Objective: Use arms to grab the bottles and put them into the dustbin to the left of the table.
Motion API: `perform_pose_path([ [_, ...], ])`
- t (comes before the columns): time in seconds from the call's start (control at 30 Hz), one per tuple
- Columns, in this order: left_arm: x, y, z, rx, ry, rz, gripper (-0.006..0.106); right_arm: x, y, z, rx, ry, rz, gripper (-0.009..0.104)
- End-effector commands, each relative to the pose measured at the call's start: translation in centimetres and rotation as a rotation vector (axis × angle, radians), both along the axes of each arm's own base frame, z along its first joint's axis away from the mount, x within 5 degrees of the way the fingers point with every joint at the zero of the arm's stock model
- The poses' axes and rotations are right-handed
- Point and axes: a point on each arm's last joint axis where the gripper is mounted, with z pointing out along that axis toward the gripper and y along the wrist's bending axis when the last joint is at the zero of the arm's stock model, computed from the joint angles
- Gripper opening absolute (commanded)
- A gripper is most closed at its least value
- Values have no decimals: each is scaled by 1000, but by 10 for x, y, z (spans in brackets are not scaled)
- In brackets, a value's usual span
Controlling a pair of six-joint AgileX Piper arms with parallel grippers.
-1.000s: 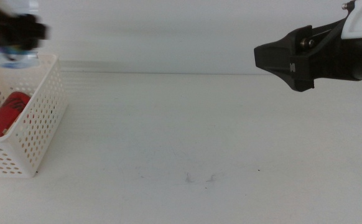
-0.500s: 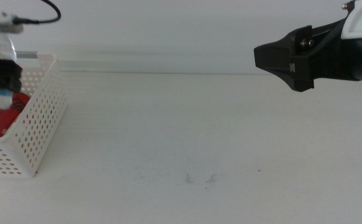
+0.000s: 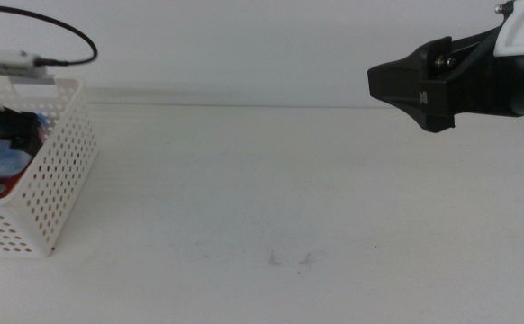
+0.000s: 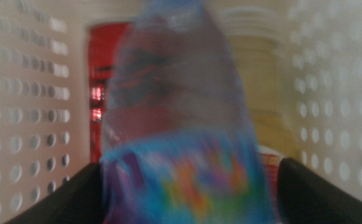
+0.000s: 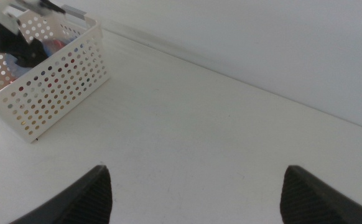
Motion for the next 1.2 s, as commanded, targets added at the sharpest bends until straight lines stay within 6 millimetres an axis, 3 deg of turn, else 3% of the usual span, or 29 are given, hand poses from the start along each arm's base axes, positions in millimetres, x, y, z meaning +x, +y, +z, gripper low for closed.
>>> perform_pose_path([
  [0.0,-9,-3,24,-17,-15,15,94,1,-2,0,-8,-10,-5,79],
  [0.1,-23,-13,60,-4,-83,-3,94,1,-2,0,-8,-10,-5,79],
  [0.23,-59,-45,119,-10,-209,-13,94,1,-2,0,-8,-10,-5,79],
  [0.37,-122,-86,175,-37,-417,-70,94,1,-2,0,-8,-10,-5,79],
  [0.47,-174,-109,203,-72,-638,-123,94,1,-2,0,-8,-10,-5,79],
  [0.6,-236,-115,216,-95,-945,-161,94,1,-2,0,-8,-10,-5,79],
  [0.67,-253,-112,213,-98,-1040,-148,94,1,-2,0,-8,-10,-5,79],
  [0.8,-263,-108,209,-105,-1073,-117,94,1,-2,0,-8,-10,-5,79],
  [1.17,-264,-110,210,-158,-1078,-110,94,1,-2,0,-8,-10,-5,79],
])
